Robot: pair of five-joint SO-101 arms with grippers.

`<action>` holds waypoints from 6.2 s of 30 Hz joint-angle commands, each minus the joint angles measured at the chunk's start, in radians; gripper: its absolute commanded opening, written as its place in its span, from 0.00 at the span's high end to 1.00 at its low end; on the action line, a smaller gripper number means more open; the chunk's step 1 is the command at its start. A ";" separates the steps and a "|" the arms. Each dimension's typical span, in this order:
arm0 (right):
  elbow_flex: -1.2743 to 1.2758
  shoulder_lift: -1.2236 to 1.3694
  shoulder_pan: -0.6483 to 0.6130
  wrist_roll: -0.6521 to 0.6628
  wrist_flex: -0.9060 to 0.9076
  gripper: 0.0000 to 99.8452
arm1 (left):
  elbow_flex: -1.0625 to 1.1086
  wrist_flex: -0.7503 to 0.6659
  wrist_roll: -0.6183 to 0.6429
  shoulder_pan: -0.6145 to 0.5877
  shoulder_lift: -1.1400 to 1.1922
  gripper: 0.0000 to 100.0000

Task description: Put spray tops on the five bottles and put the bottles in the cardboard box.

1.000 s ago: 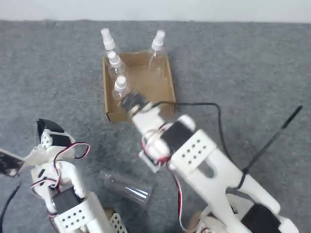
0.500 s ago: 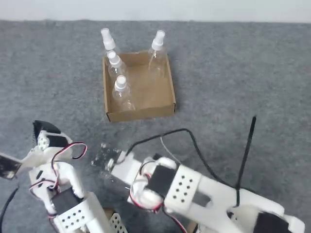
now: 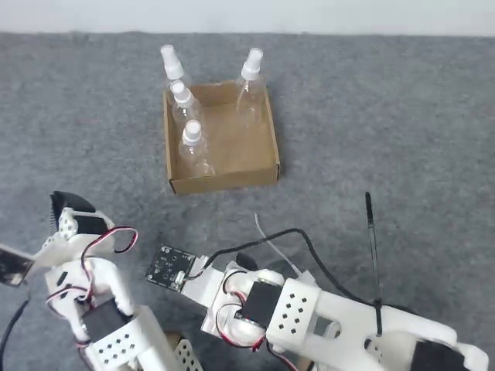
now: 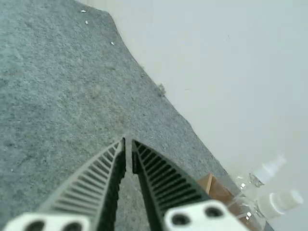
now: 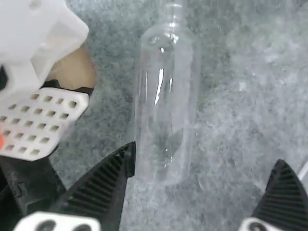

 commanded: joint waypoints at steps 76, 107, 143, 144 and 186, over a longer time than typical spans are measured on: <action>-0.187 0.182 0.151 0.621 -0.070 0.63 | -0.008 -0.034 -0.009 0.003 -0.021 0.98; -0.242 0.395 0.182 0.618 0.050 0.90 | -0.008 -0.029 -0.009 -0.002 -0.021 0.98; -0.391 0.395 0.361 0.612 0.314 0.90 | -0.008 -0.029 -0.009 -0.002 -0.021 0.98; -0.402 0.395 0.361 0.612 0.318 0.90 | -0.008 -0.029 -0.009 -0.002 -0.021 0.98; -0.526 0.395 0.967 0.717 0.384 0.90 | -0.008 -0.031 -0.009 -0.003 -0.021 0.98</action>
